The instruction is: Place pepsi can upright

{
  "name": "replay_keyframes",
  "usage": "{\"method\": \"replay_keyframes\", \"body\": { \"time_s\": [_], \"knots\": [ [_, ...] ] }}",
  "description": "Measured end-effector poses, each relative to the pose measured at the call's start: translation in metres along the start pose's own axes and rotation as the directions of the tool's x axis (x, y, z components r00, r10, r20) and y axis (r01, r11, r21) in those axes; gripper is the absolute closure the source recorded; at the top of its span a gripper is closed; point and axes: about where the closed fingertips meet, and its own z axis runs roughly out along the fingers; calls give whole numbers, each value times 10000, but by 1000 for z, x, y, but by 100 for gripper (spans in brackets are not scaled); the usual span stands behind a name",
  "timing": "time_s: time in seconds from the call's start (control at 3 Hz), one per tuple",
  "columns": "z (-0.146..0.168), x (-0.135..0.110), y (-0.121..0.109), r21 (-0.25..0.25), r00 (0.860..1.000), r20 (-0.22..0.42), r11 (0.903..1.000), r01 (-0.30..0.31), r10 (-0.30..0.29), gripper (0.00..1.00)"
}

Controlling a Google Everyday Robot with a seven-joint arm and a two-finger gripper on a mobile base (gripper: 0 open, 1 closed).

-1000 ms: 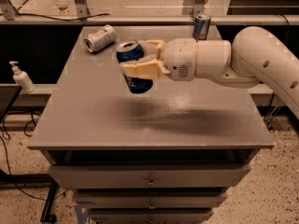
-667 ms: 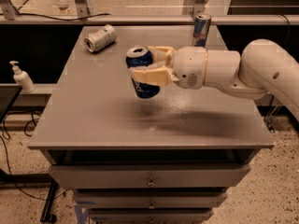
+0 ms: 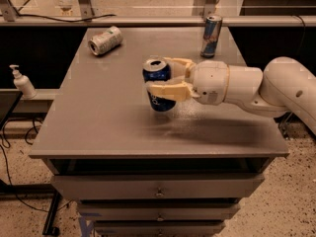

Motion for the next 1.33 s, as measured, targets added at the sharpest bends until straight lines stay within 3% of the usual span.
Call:
{"method": "replay_keyframes", "body": {
  "time_s": [0.67,1.0,1.33],
  "knots": [
    [-8,18,10,24,9991,411,9999,111,-112,100],
    [-11,22,14,-11,9987,493,9999,152,-152,84],
    [-13,24,17,-63,9983,561,9998,184,-180,61]
  ]
}}
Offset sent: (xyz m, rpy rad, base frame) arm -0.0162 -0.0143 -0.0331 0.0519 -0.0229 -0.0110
